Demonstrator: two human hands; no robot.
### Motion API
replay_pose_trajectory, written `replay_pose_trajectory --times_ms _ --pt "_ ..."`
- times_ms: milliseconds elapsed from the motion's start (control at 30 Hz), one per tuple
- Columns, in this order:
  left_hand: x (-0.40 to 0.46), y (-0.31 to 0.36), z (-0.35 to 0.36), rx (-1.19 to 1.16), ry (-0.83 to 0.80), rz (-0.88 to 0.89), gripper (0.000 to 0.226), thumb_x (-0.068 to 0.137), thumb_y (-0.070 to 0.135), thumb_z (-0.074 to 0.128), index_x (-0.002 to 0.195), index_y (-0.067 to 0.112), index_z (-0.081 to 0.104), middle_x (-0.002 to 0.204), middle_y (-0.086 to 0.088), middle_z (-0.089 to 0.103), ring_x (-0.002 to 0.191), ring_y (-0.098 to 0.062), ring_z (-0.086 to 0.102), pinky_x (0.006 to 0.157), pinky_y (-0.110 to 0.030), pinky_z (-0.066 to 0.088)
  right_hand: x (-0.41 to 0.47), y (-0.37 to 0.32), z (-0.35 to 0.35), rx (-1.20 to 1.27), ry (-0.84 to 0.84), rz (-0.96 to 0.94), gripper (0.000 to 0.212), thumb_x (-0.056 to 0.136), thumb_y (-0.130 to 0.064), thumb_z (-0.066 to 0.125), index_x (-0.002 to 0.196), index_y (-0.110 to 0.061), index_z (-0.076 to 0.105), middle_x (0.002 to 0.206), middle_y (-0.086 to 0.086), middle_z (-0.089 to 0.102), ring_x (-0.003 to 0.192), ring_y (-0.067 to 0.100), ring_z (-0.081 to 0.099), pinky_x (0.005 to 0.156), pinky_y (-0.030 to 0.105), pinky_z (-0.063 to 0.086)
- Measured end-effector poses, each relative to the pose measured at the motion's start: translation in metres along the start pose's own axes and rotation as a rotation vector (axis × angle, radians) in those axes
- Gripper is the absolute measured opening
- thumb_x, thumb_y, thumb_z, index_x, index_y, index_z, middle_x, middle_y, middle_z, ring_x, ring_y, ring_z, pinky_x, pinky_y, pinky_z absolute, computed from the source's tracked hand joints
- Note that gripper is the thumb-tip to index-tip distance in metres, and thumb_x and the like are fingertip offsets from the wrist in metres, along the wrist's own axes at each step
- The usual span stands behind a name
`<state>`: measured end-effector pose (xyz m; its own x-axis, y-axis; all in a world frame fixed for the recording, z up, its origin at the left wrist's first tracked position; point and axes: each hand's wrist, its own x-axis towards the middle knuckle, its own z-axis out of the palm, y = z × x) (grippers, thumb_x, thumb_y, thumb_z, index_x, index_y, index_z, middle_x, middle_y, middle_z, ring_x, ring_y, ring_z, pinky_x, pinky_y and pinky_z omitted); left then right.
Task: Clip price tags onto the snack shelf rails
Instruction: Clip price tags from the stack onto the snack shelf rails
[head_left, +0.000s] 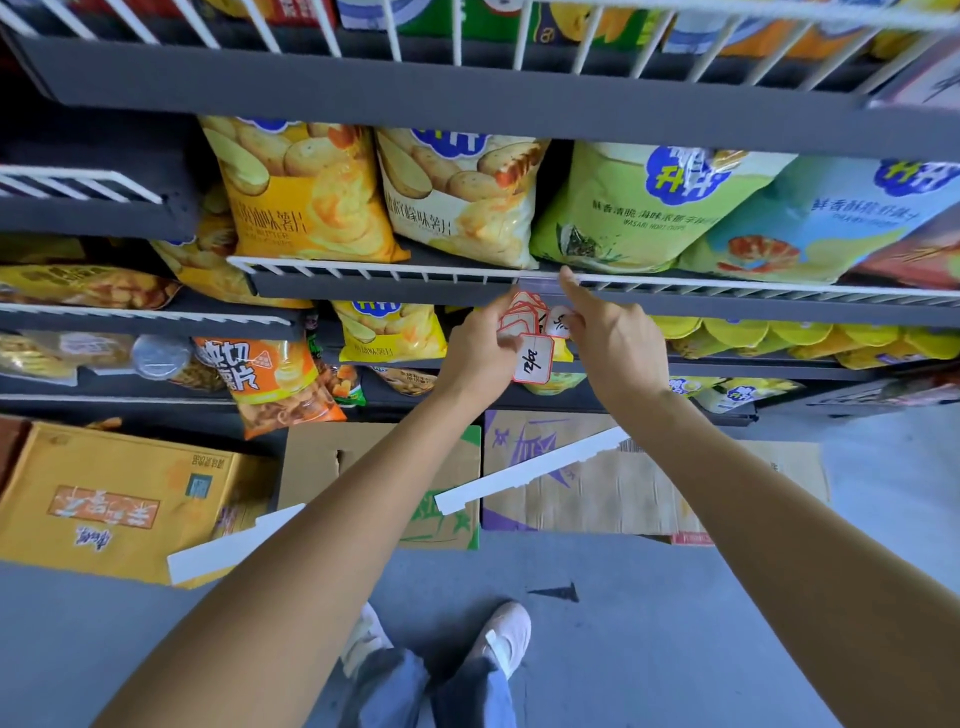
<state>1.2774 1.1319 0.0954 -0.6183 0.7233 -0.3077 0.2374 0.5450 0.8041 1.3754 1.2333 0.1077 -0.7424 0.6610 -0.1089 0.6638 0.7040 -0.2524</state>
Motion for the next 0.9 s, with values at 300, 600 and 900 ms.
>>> replay_pose_trajectory --times_ms 300,600,900 --pt "-0.006 -0.003 0.005 -0.161 0.081 0.051 0.048 0.092 0.002 0.051 0.137 0.015 0.047 0.116 -0.005 0.066 0.102 -0.013 0.060 0.077 -0.009 0.044 0.005 0.000 -0.015 -0.128 -0.032 0.013 0.057 0.094 -0.007 0.041 0.143 -0.035 0.032 0.072 0.008 0.040 0.068 0.031 0.041 0.060 0.032 0.032" --pt "-0.001 -0.005 0.004 -0.158 0.120 0.004 0.039 0.092 0.006 0.054 0.130 0.008 0.050 0.118 -0.007 0.063 0.105 -0.018 0.060 0.075 -0.010 0.044 0.005 0.004 -0.014 -0.155 -0.040 -0.037 0.062 0.094 -0.005 0.042 0.145 -0.036 0.025 0.096 0.015 0.059 0.084 0.036 0.057 0.061 0.032 0.033" --pt "-0.013 -0.006 -0.003 0.026 0.089 0.086 0.047 0.087 -0.009 0.042 0.128 0.014 0.048 0.112 -0.009 0.063 0.095 -0.019 0.058 0.055 -0.005 0.039 0.005 0.002 -0.022 -0.156 -0.009 -0.057 0.051 0.092 -0.002 0.042 0.136 -0.028 0.043 0.086 0.015 0.056 0.075 0.035 0.052 0.061 0.032 0.034"
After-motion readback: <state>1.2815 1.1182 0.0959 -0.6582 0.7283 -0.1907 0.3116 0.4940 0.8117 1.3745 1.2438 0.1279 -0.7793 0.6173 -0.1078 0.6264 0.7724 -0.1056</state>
